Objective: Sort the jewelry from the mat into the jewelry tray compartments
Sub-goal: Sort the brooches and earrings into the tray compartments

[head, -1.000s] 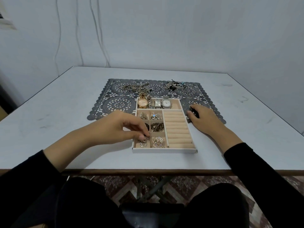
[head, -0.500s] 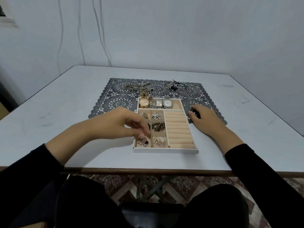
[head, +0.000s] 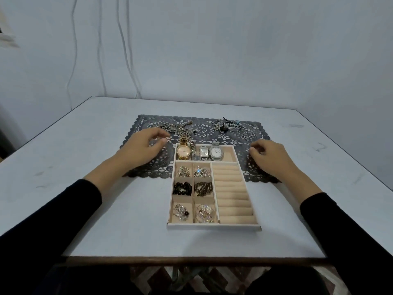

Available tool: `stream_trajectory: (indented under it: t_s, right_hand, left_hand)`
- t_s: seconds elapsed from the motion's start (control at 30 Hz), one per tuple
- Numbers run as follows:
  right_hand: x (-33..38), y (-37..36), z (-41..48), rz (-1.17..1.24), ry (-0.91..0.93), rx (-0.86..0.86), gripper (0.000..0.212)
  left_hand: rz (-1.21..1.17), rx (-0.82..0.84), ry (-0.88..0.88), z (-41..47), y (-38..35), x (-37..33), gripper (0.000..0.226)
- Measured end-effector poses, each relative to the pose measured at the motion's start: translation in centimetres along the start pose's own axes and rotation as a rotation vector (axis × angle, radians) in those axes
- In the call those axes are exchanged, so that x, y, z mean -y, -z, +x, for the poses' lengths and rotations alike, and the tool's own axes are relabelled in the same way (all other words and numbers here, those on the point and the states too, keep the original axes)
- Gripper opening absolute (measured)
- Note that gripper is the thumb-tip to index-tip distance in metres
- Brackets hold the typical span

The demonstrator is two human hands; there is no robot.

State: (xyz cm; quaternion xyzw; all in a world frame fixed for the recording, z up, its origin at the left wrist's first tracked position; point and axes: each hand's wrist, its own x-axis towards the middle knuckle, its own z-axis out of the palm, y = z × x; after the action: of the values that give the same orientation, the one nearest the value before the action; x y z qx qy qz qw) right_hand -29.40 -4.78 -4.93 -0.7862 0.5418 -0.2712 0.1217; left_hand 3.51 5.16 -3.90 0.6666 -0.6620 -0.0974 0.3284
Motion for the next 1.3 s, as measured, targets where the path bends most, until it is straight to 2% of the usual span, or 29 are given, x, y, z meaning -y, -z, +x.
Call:
stream_trajectory:
  t_s: [0.13, 0.5, 0.8, 1.13, 1.3]
  right_hand:
    - [0.4, -0.3, 2.7, 0.013, 0.035, 0.002, 0.026]
    - [1.9, -4.5, 9.3, -0.008, 0.198, 0.03, 0.035]
    - [2.3, -6.8, 12.4, -0.054, 0.281, 0.085, 0.029]
    - [2.2, -6.2, 12.3, 0.169, 0.202, 0.083, 0.024]
    - [2.2, -6.4, 13.1, 0.114, 0.171, 0.032, 0.027]
  left_hand:
    - [0.19, 0.053, 0.043, 3.1, -0.8, 2.1, 0.036]
    - [0.318, 0.076, 0.225, 8.3, -2.1, 5.1, 0.056]
    - [0.401, 0.261, 0.144, 10.4, -3.1, 5.5, 0.057]
    - [0.367, 0.325, 0.037, 11.3, -3.9, 4.5, 0.051]
    - [0.343, 0.302, 0.001, 12.0, -4.4, 4.3, 0.053]
